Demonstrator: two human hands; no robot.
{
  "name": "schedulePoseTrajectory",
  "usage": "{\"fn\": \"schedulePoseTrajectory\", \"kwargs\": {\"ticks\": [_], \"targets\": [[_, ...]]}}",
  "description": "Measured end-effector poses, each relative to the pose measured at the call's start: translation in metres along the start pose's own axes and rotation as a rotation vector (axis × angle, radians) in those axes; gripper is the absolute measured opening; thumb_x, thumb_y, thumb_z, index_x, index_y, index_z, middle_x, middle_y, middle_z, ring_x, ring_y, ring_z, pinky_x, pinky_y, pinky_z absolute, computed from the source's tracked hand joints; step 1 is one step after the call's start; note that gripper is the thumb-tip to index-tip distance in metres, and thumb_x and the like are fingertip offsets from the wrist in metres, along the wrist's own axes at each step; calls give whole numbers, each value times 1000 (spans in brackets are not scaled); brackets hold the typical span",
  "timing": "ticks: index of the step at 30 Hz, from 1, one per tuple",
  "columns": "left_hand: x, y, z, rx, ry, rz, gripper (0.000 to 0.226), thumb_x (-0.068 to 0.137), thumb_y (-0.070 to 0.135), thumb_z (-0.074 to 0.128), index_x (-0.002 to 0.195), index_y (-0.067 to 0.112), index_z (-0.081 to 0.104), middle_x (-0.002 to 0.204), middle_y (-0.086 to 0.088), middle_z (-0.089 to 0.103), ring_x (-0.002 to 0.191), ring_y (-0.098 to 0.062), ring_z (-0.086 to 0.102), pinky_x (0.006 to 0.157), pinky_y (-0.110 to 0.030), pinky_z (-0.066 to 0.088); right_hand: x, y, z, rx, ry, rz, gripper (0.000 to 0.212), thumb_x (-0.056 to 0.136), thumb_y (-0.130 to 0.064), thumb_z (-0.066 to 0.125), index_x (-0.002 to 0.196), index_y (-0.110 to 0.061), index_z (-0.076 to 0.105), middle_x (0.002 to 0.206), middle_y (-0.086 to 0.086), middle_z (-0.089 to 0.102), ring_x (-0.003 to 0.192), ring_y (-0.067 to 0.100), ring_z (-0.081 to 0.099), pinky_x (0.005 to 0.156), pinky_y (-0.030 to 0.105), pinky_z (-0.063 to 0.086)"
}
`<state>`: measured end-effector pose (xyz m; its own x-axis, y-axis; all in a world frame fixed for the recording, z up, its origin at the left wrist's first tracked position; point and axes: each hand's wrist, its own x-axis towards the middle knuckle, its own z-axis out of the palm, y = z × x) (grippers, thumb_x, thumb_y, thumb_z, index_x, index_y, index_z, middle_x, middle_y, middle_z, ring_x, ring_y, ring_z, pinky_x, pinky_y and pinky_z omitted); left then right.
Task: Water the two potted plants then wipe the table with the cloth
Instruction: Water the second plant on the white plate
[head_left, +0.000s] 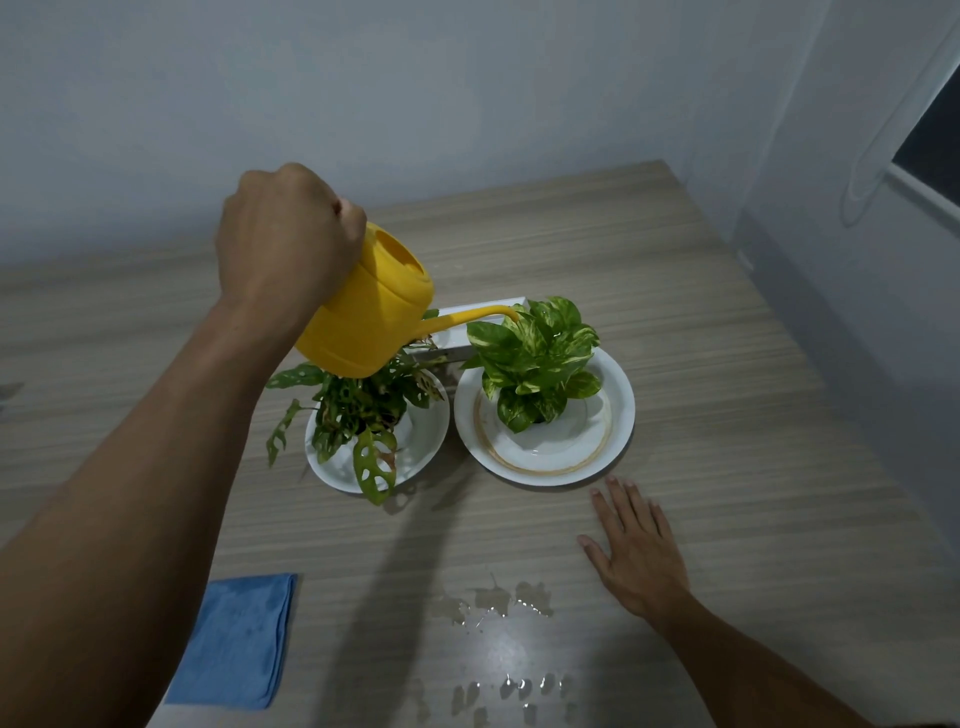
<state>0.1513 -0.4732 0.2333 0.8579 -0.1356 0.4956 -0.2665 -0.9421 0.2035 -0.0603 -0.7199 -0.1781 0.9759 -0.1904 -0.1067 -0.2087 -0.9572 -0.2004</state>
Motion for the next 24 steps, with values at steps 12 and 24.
{"fn": "schedulePoseTrajectory", "kwargs": {"ticks": [12,24], "targets": [[-7,-6,4,-14,10,35,45,96,20,52,54,5,43,49,-8,31,44,-22,28,49,-28,25,-2,-1,-3,11,-31,13,71,95,-65,18,151,-23,28,160,4,21,147,23,15,116,41,3],[-77,-88,53,-270,-21,-342,42,88,20,49,53,-4,45,50,-15,38,50,-25,35,51,-35,27,1,-10,-13,-5,-70,16,70,95,-59,23,144,-13,43,154,13,36,142,28,31,112,44,14]]}}
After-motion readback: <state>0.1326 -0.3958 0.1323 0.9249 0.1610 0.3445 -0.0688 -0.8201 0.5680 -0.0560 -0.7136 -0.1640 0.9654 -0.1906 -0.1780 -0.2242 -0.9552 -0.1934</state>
